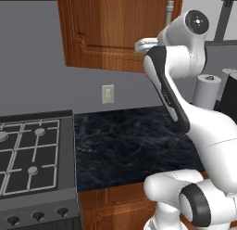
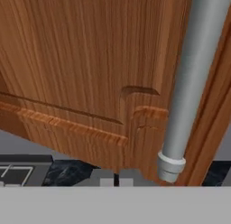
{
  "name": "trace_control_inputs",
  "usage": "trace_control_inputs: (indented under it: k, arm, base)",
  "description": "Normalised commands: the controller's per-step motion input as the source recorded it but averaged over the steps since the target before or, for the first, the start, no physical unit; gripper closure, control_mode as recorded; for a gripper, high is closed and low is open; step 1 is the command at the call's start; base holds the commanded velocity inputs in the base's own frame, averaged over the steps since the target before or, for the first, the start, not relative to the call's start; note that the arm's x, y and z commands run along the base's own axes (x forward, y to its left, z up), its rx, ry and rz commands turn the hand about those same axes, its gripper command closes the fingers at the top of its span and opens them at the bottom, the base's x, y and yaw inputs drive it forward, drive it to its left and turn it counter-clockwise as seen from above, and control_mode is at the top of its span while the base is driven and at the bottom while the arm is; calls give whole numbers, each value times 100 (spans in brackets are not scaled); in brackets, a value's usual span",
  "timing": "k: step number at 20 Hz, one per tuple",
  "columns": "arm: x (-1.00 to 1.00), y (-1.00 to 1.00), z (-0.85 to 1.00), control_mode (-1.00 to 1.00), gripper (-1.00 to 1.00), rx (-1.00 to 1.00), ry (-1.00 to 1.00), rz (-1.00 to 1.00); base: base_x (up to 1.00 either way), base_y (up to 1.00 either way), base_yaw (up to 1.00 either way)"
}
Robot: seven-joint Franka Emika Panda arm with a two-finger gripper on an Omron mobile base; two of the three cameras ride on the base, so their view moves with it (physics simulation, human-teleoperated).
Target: Open the cabinet. Pick the sponge and place it next to the sink. Then close the cabinet.
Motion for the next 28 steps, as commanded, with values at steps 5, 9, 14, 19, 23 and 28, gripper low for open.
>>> trace_control_inputs:
  k: [5, 9, 14, 19, 23, 28]
  arm:
    - [-28, 69, 0, -100, 100, 0, 0, 0]
    - [-15, 29, 3, -100, 100, -1, 0, -1]
    - [-3, -11, 0, -100, -100, -1, 3, -20]
    - [-11, -13, 0, -100, -100, 2, 0, -12]
    - [0, -29, -1, -100, -100, 0, 0, -9]
    - [-2, -74, 0, -100, -100, 4, 0, -10]
  base:
    - [0, 0, 0]
    - [0, 0, 0]
    - [0, 0, 0]
    - [0, 0, 0]
    - [0, 0, 0]
    - [0, 0, 0]
